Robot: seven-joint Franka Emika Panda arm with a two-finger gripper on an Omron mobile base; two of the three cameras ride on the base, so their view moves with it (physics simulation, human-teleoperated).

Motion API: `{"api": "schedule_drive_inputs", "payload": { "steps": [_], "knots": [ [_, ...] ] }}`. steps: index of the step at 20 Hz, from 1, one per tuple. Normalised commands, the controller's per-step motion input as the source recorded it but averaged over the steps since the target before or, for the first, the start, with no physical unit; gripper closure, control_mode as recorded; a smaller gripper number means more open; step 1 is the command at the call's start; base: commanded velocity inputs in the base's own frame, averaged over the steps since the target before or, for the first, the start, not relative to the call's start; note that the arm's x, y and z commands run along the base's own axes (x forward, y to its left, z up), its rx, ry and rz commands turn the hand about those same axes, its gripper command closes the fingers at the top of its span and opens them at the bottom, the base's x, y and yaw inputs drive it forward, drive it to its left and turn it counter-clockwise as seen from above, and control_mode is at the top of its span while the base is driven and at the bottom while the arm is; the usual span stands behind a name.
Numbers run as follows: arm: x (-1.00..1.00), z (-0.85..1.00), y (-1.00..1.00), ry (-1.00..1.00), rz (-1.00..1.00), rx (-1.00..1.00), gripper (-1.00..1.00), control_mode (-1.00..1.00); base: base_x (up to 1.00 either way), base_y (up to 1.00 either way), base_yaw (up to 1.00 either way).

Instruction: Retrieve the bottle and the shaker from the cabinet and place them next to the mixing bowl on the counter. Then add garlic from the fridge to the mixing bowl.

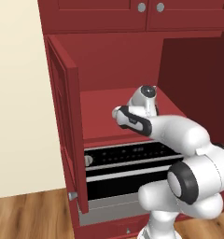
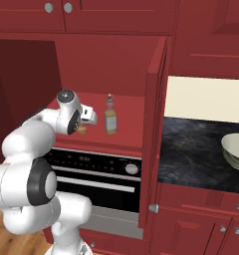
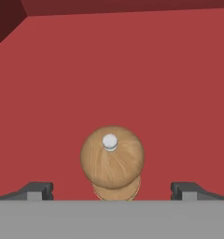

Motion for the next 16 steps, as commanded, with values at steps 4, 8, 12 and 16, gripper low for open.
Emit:
{"api": "schedule_drive_inputs", "payload": {
  "steps": [4, 8, 12, 16],
  "knots": [
    [0.14, -0.05, 0.0, 0.0, 0.0, 0.0, -1.0, -1.0, 0.0, 0.0, 0.0],
    [0.16, 0.0, 0.0, 0.0, 0.0, 0.0, -1.0, -1.0, 0.0, 0.0, 0.0],
    [0.15, 0.0, 0.0, 0.0, 0.0, 0.0, -1.0, -1.0, 0.0, 0.0, 0.0],
    [0.0, 0.0, 0.0, 0.0, 0.0, 0.0, -1.0, -1.0, 0.0, 0.0, 0.0]
  ]
}}
